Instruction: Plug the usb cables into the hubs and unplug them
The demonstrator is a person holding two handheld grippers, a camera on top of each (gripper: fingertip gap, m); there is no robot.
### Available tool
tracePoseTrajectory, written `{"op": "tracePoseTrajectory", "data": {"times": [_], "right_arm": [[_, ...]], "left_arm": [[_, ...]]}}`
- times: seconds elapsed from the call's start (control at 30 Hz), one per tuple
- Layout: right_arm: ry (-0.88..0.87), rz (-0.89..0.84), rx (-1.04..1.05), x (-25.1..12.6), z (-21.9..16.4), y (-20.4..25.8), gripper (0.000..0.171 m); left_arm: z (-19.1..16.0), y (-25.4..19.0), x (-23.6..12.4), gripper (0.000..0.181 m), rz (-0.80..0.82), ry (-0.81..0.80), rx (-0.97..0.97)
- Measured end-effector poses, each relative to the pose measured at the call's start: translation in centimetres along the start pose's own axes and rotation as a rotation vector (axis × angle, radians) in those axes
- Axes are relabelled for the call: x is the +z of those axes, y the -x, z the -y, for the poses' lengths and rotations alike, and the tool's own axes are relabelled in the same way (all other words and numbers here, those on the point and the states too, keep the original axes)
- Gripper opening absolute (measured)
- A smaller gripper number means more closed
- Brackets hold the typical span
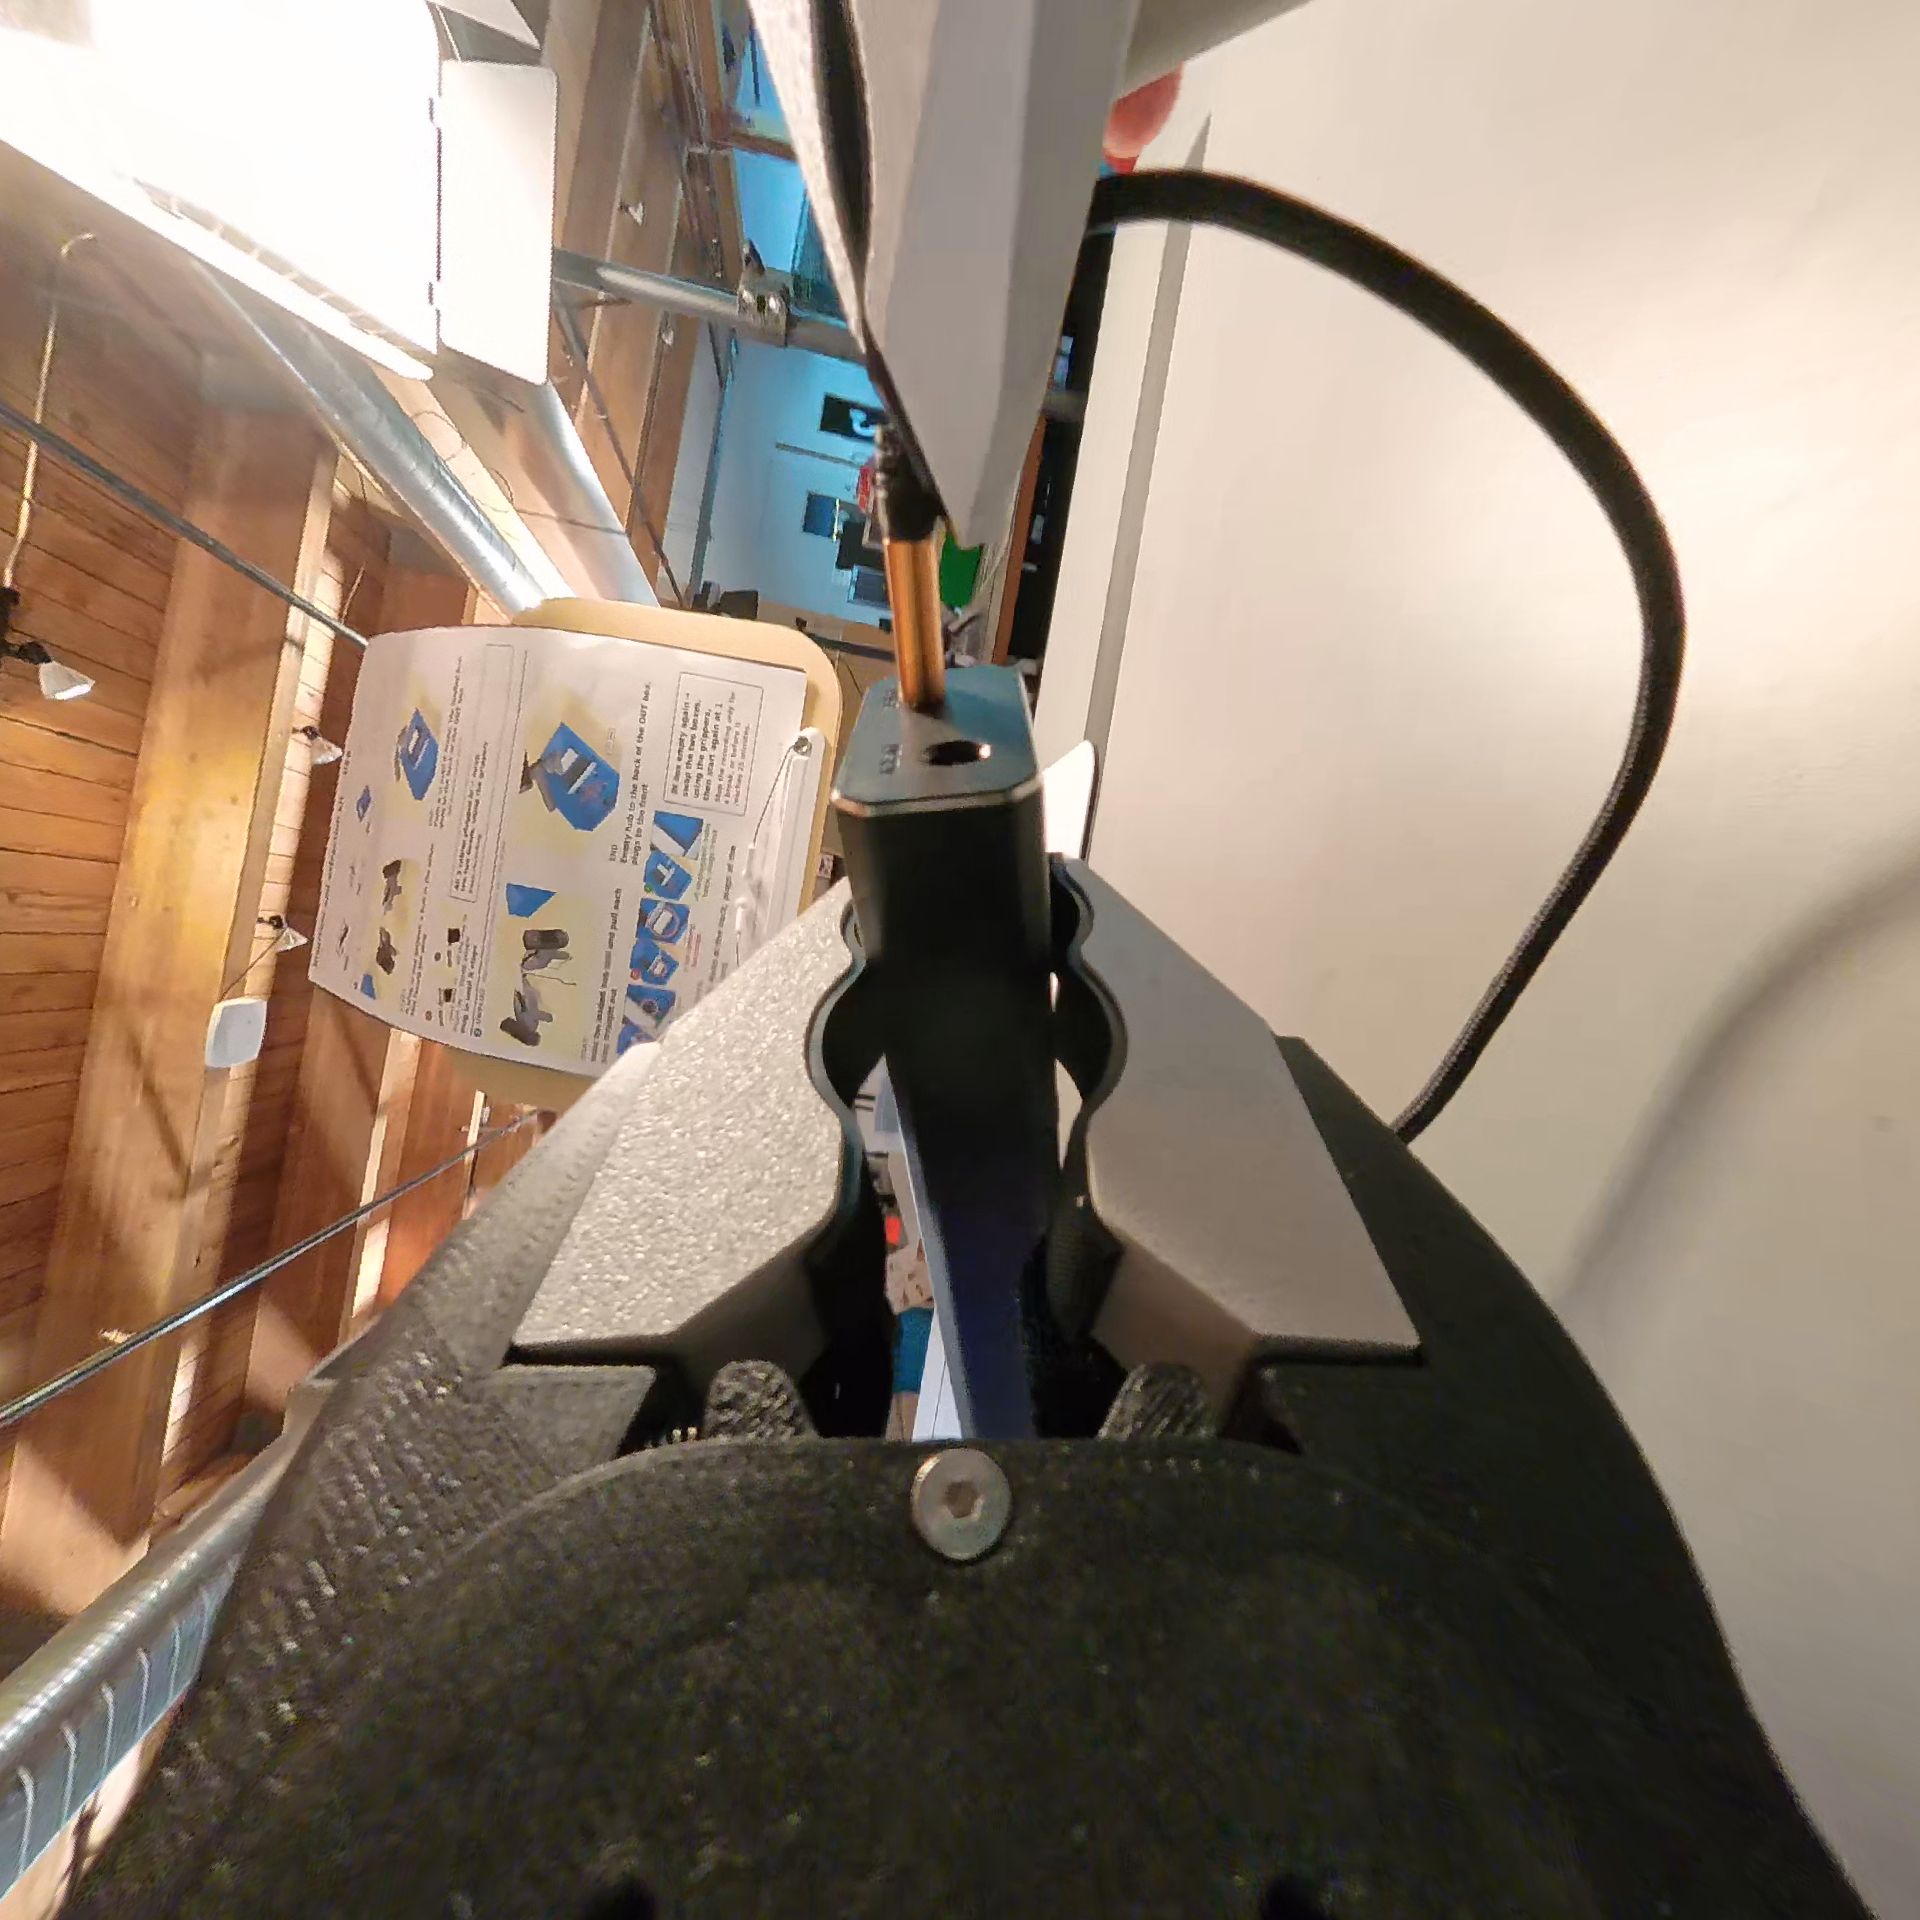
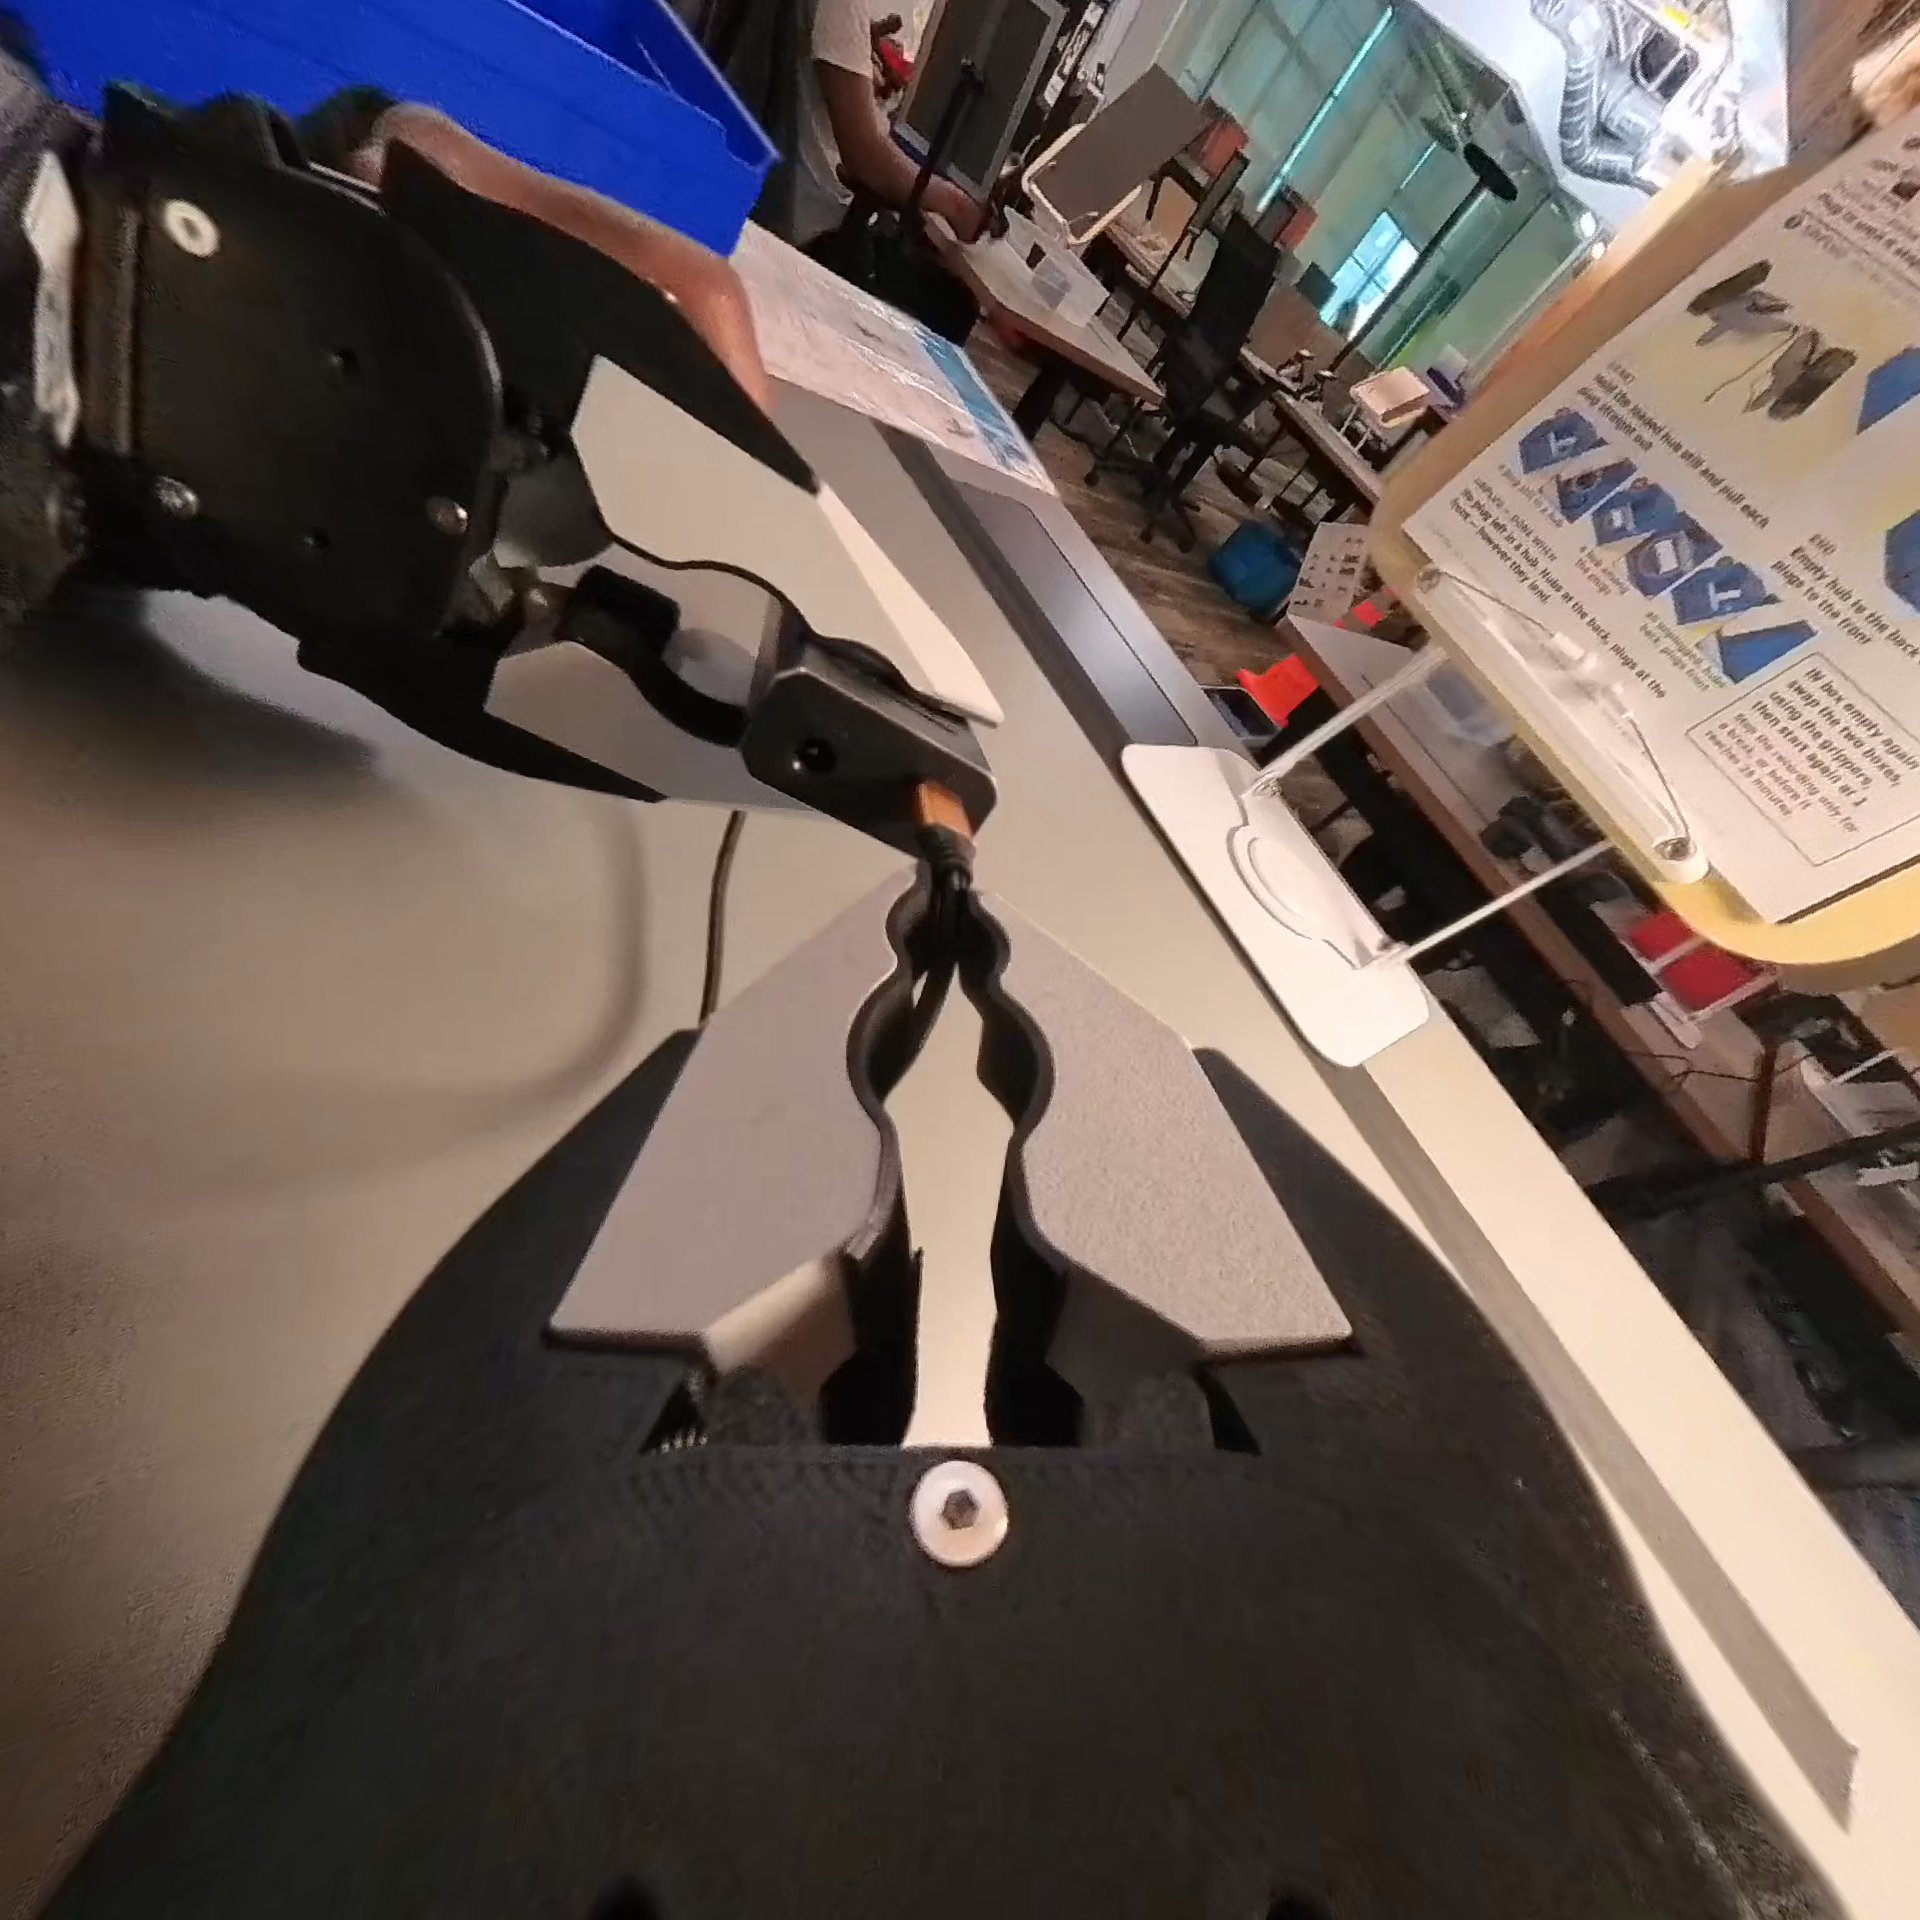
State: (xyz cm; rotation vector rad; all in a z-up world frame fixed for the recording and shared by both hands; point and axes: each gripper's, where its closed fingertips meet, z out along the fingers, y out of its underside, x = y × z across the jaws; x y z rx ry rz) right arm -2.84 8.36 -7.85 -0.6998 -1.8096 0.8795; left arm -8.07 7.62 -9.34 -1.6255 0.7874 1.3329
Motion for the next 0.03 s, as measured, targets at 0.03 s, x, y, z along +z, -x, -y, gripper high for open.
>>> {"op": "tracePoseTrajectory", "data": {"times": [0.03], "right_arm": [[-0.003, 0.006, 0.041, 0.05, -0.1, -0.17, 0.002]], "left_arm": [[-0.06, 0.0, 0.18, 0.035, -0.002, 0.013, -0.002]]}}
